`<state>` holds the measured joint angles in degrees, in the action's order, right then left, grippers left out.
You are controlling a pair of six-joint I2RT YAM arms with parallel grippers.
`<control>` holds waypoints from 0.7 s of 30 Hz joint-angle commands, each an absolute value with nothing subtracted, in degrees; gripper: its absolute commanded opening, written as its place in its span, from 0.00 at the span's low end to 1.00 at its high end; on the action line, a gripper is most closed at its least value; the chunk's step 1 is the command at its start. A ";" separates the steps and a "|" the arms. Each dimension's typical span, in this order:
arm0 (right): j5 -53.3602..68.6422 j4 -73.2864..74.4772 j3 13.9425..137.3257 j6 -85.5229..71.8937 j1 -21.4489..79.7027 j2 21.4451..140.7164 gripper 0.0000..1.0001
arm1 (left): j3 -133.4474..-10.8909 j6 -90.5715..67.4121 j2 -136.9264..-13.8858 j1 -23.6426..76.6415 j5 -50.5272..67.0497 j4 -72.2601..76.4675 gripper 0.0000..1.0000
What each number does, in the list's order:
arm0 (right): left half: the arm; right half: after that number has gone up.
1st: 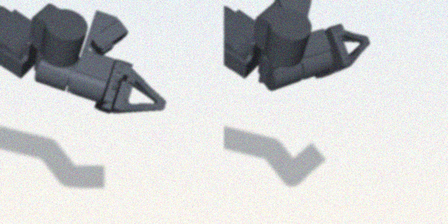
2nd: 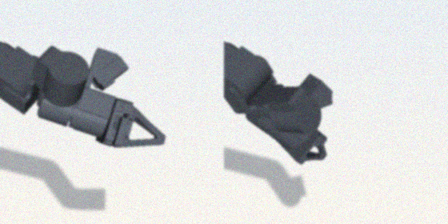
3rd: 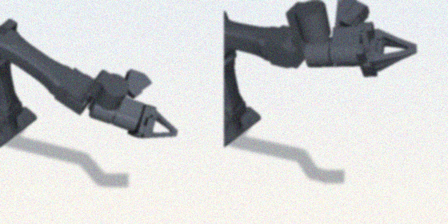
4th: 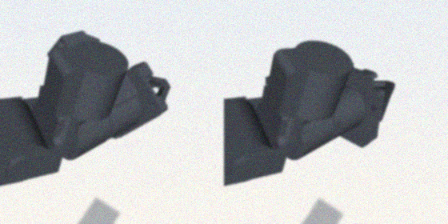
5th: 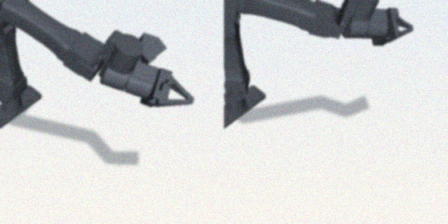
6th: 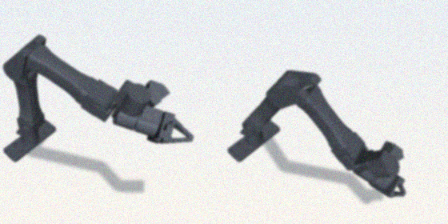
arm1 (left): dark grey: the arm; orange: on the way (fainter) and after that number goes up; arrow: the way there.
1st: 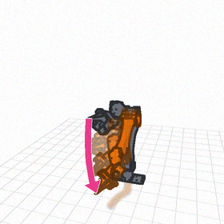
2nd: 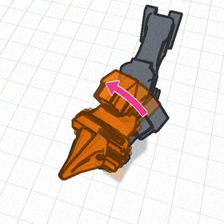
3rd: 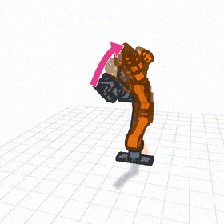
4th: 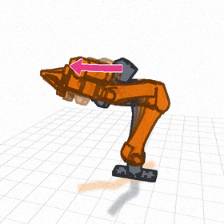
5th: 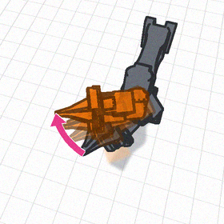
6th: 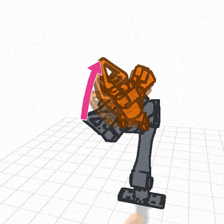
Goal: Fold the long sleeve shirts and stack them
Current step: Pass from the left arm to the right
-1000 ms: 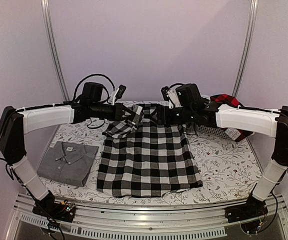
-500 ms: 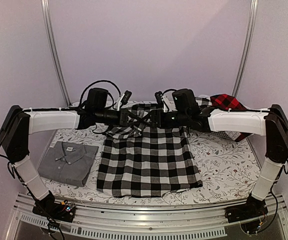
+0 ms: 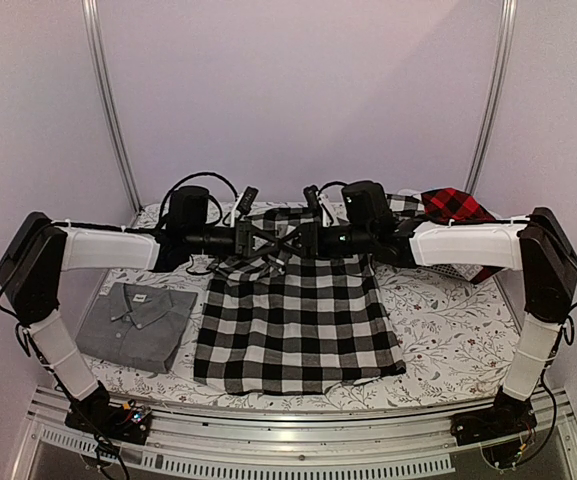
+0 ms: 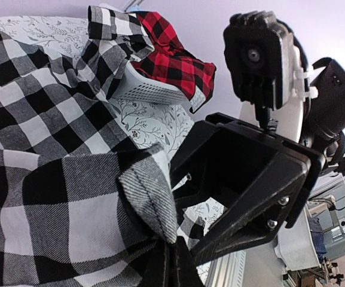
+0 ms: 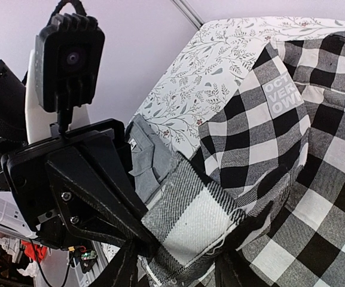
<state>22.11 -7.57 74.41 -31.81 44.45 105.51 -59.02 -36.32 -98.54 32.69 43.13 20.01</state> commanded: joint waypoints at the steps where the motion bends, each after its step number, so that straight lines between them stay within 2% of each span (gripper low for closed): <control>1: 23.98 -11.07 75.41 -32.99 44.13 106.78 0.38 | -57.96 -40.98 -98.53 32.55 47.38 29.64 0.00; 4: 24.42 -11.68 75.70 -33.60 44.14 106.79 0.31 | -56.92 -43.60 -98.87 32.04 48.50 33.18 0.00; 11: 24.44 -11.48 77.95 -34.44 44.14 106.70 0.01 | -55.49 -46.64 -98.93 31.47 48.68 36.82 0.00; 13: 24.09 -11.07 78.42 -34.46 44.11 106.63 0.00 | -55.37 -46.67 -98.60 31.27 47.83 36.17 0.01; 15: 23.15 -10.38 78.66 -34.39 44.12 106.46 0.00 | -55.10 -46.53 -97.91 30.91 46.56 34.71 0.10; 17: 21.14 -8.37 79.30 -33.71 44.12 106.12 0.00 | -54.80 -45.02 -96.35 30.46 44.01 30.60 0.28; 19: 18.47 -5.18 80.85 -32.27 44.12 106.04 0.00 | -55.14 -42.49 -93.78 30.17 40.58 24.23 0.41; 21: 15.84 -1.59 83.80 -29.85 44.04 106.61 0.00 | -55.83 -39.51 -91.29 29.96 35.98 16.69 0.46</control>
<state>21.89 -7.49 78.85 -33.45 44.29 105.65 -55.24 -44.60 -97.36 30.20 42.35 27.92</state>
